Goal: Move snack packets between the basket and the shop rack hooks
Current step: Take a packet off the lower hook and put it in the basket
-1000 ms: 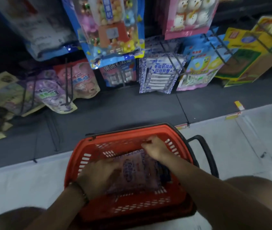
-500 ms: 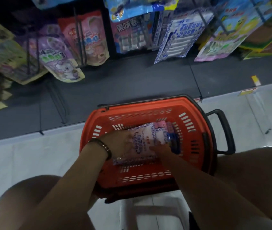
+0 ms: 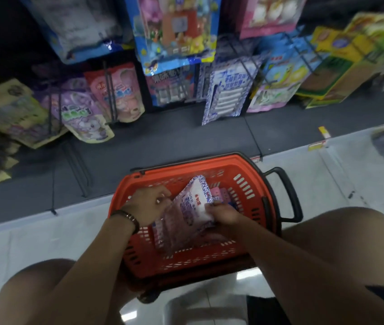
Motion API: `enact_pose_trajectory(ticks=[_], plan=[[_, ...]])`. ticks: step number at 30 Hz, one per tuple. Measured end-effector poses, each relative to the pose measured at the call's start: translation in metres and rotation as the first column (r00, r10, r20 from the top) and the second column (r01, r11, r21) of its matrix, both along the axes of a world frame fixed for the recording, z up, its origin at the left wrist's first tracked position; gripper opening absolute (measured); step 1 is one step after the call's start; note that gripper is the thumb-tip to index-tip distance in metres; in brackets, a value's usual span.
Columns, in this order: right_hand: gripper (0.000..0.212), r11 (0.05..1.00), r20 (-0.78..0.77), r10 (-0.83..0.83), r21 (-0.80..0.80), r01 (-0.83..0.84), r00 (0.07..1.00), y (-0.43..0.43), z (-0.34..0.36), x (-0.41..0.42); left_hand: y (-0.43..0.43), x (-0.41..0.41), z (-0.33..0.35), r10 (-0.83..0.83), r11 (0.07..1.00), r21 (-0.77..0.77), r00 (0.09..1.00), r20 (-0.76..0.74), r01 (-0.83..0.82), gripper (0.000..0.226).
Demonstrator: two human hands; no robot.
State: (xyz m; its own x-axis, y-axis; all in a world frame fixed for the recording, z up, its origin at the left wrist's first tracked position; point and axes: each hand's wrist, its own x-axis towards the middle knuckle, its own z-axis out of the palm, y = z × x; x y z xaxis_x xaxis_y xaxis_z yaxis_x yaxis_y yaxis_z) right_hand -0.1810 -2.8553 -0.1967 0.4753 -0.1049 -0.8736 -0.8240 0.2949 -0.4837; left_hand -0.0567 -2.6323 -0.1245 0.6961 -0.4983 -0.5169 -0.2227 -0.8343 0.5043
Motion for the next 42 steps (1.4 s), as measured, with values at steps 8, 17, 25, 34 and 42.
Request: enact_pose_trajectory(ticks=[8, 17, 25, 34, 42], plan=[[0.023, 0.960, 0.318, 0.254, 0.037, -0.279, 0.914, -0.061, 0.122, 0.008, -0.004, -0.023, 0.039, 0.167, 0.946, -0.283, 0.986, 0.008, -0.158, 0.074], [0.076, 0.974, 0.655, 0.226, -0.145, -0.174, 0.721, -0.079, 0.242, 0.005, -0.010, -0.068, 0.135, 0.362, 0.504, -0.731, 0.881, -0.306, -0.461, 0.029], [0.052, 0.966, 0.749, 0.255, -0.219, -0.135, 0.612, -0.052, 0.243, -0.027, -0.037, -0.101, 0.175, 0.599, 0.213, -0.793, 0.718, -0.355, -0.570, 0.030], [0.030, 0.948, 0.772, 0.195, -0.305, 0.085, 0.605, -0.037, 0.259, -0.032, -0.045, -0.114, 0.190, 0.783, 0.446, -0.788, 0.612, 0.113, -0.424, 0.065], [0.019, 0.864, 0.785, 0.432, -0.501, 0.045, 0.443, 0.003, 0.277, -0.031, -0.078, -0.131, 0.199, 0.542, 0.275, -0.854, 0.805, -0.241, -0.442, 0.047]])
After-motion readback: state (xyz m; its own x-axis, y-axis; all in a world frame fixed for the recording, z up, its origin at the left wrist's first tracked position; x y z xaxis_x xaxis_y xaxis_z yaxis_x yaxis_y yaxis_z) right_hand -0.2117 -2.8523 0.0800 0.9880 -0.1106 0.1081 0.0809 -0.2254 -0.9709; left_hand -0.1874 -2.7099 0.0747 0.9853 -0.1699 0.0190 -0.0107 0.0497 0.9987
